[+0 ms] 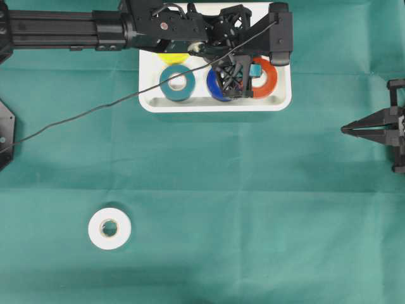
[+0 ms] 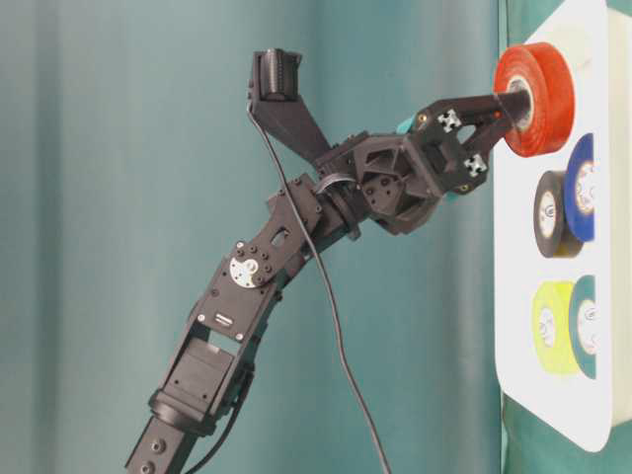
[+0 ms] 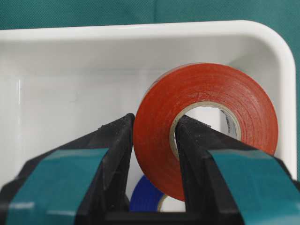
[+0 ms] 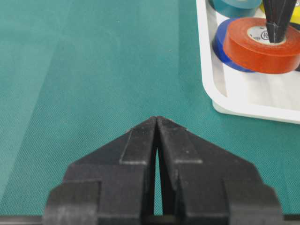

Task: Put the tape into the white case with the left arm.
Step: 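Lift the red roll into the right side of the white case, then open the left gripper to release the red roll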

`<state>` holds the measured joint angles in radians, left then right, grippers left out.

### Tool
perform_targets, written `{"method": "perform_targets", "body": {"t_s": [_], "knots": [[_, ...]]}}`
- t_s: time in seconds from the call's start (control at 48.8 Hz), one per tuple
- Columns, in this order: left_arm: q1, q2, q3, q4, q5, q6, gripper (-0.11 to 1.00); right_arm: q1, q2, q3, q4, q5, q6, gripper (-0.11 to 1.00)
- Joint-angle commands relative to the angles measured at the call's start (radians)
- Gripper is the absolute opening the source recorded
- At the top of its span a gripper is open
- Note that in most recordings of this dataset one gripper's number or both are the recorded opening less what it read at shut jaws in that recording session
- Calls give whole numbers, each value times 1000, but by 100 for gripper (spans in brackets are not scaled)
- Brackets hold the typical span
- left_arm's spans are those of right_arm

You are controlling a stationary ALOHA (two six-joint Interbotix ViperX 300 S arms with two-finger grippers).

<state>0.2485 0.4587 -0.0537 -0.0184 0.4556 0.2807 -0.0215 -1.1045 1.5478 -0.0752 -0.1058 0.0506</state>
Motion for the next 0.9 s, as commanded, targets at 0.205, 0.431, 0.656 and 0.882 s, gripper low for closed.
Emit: {"method": "perform_targets", "body": {"t_s": [0.205,0.431,0.656,0.882], "knots": [[2,-25,-9,-2,-8,-8,53,-2,5,-11,0,-9,0,-9],[0,-41,3,-2,-8,-6,97,0,5,-11,0,-9,0,-9],[-9,-77,40,-3,-8,-6,95,-2,5,-11,0,-9,0,-9],[-40,-181,137,-5,-8,-12,95,-2,5,-11,0,-9,0,-9]]}}
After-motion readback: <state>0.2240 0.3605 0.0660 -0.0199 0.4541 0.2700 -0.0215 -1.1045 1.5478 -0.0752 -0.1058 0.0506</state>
